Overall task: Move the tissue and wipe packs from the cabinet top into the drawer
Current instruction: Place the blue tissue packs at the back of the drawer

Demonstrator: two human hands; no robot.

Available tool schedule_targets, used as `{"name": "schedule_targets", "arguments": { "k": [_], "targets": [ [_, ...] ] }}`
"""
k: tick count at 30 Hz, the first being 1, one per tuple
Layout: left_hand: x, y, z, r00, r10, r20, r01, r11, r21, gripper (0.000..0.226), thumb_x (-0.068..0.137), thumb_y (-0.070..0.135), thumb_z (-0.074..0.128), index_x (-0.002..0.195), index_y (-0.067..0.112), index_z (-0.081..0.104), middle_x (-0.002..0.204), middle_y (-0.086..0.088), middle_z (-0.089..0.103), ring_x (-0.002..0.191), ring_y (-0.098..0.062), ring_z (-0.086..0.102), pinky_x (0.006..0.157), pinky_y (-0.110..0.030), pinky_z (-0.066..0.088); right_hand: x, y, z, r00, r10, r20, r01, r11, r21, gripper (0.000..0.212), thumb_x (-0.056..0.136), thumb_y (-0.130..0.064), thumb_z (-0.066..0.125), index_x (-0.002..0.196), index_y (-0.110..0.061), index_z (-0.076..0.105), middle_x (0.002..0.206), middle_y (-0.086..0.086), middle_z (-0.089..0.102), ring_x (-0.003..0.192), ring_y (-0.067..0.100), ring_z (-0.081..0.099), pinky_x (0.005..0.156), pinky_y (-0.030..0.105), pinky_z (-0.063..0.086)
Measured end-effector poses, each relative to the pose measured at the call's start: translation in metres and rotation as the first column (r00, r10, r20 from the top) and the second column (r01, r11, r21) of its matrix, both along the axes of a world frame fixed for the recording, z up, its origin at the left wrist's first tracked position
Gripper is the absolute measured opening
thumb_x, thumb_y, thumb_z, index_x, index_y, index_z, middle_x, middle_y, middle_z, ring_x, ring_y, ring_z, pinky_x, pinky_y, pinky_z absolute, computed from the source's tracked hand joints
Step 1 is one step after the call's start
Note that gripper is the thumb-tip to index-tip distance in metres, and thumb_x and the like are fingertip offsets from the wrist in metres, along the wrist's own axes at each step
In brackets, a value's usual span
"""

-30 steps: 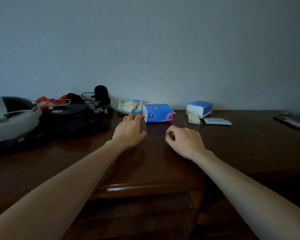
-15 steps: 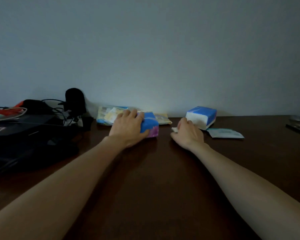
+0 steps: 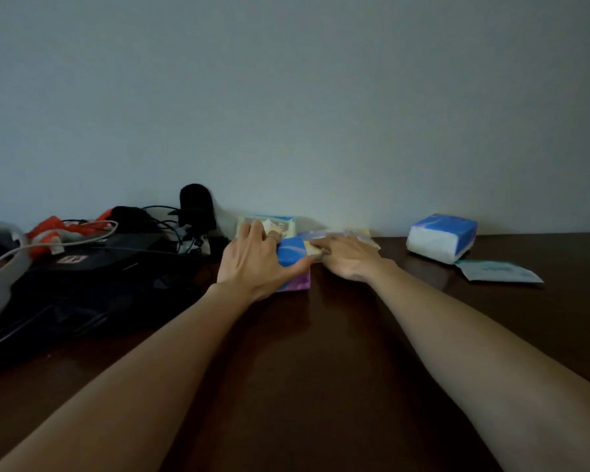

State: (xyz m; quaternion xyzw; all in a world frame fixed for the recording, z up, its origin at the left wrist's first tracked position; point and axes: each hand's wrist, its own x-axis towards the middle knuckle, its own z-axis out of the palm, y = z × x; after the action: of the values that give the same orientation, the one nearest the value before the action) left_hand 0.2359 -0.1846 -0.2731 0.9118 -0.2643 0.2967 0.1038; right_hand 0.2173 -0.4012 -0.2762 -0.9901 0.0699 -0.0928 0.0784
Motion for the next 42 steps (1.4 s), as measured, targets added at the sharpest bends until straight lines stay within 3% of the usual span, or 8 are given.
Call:
{"name": "schedule_targets", "arguments": {
  "k": [5, 13, 18, 23, 28, 34, 37, 42],
  "targets": [
    [-0.005, 0.014, 0.000, 0.993, -0.059, -0.104, 0.063, 0.997, 0.039, 0.090, 0.072, 0.096, 0.024, 0.117, 0.025, 0.056, 0.112, -0.005, 0.067, 0.104, -0.026, 0.060, 0.093, -0.045, 0.046, -0.019, 0.010, -0.016, 0.999, -0.011, 0.050, 0.010, 0.999, 0.034, 0.061, 0.089, -0.073, 0.050, 0.135, -0.033, 0.051, 0.138, 0.004, 0.060, 0.128, 0.031, 0.052, 0.092, 0.045, 0.047],
    [-0.097, 0.063, 0.006, 0.978, 0.005, -0.211, 0.020, 0.993, 0.118, 0.120, 0.054, 0.108, 0.015, 0.138, 0.027, 0.042, 0.132, -0.006, 0.055, 0.124, -0.027, 0.048, 0.103, -0.052, 0.039, -0.131, 0.056, -0.007, 0.998, -0.017, 0.053, 0.014, 0.998, 0.057, 0.048, 0.092, -0.060, 0.062, 0.117, -0.021, 0.047, 0.128, 0.009, 0.062, 0.114, 0.032, 0.060, 0.081, 0.042, 0.048],
    [-0.201, 0.113, 0.015, 0.962, -0.035, -0.271, 0.089, 0.978, 0.189, 0.134, 0.047, 0.109, 0.028, 0.155, 0.030, 0.021, 0.139, -0.004, 0.044, 0.128, -0.027, 0.038, 0.093, -0.050, 0.044, -0.237, 0.105, -0.012, 0.991, -0.041, 0.127, 0.029, 0.995, 0.098, 0.047, 0.094, -0.060, 0.060, 0.120, -0.024, 0.045, 0.121, 0.004, 0.063, 0.105, 0.026, 0.063, 0.075, 0.042, 0.050],
    [-0.316, 0.156, 0.006, 0.986, -0.111, -0.126, 0.122, 0.989, 0.087, 0.127, 0.047, 0.105, 0.042, 0.148, 0.029, 0.036, 0.126, 0.002, 0.047, 0.119, -0.022, 0.042, 0.088, -0.043, 0.047, -0.339, 0.143, -0.032, 0.922, -0.027, 0.386, -0.016, 0.994, 0.109, 0.047, 0.095, -0.055, 0.061, 0.127, -0.023, 0.047, 0.121, 0.004, 0.063, 0.105, 0.027, 0.063, 0.069, 0.036, 0.045],
    [-0.409, 0.193, -0.085, 0.968, -0.246, 0.046, 0.248, 0.967, -0.064, 0.116, 0.054, 0.102, 0.047, 0.141, 0.025, 0.046, 0.125, 0.002, 0.052, 0.118, -0.023, 0.048, 0.095, -0.041, 0.046, -0.428, 0.164, -0.100, 0.842, -0.020, 0.540, -0.136, 0.959, 0.248, 0.056, 0.095, -0.062, 0.055, 0.139, -0.031, 0.041, 0.133, -0.004, 0.055, 0.104, 0.017, 0.062, 0.067, 0.030, 0.041],
    [-0.438, 0.229, -0.224, 0.924, -0.081, -0.374, 0.085, 0.996, -0.006, 0.119, 0.053, 0.104, 0.044, 0.144, 0.027, 0.043, 0.130, 0.006, 0.050, 0.122, -0.019, 0.045, 0.098, -0.040, 0.047, -0.475, 0.175, -0.241, 0.999, -0.030, -0.022, 0.037, 0.902, 0.430, 0.055, 0.095, -0.054, 0.060, 0.143, -0.038, 0.038, 0.135, -0.004, 0.060, 0.100, 0.015, 0.065, 0.068, 0.026, 0.047],
    [-0.430, 0.249, -0.279, 0.852, 0.031, -0.522, 0.003, 0.998, 0.064, 0.122, 0.048, 0.106, 0.041, 0.145, 0.032, 0.040, 0.130, 0.009, 0.049, 0.124, -0.019, 0.044, 0.096, -0.041, 0.049, -0.478, 0.179, -0.306, 0.927, -0.032, -0.375, 0.207, 0.875, 0.438, 0.065, 0.093, -0.064, 0.057, 0.148, -0.037, 0.035, 0.141, -0.003, 0.057, 0.096, 0.011, 0.057, 0.063, 0.021, 0.041],
    [-0.430, 0.260, -0.341, 0.719, 0.134, -0.682, -0.111, 0.991, 0.079, 0.126, 0.042, 0.108, 0.042, 0.144, 0.033, 0.038, 0.131, 0.009, 0.049, 0.126, -0.020, 0.045, 0.091, -0.042, 0.050, -0.497, 0.188, -0.381, 0.815, -0.054, -0.577, 0.341, 0.849, 0.403, 0.081, 0.083, -0.081, 0.053, 0.148, -0.036, 0.038, 0.142, -0.005, 0.058, 0.116, 0.019, 0.062, 0.070, 0.029, 0.041]
  ]
}}
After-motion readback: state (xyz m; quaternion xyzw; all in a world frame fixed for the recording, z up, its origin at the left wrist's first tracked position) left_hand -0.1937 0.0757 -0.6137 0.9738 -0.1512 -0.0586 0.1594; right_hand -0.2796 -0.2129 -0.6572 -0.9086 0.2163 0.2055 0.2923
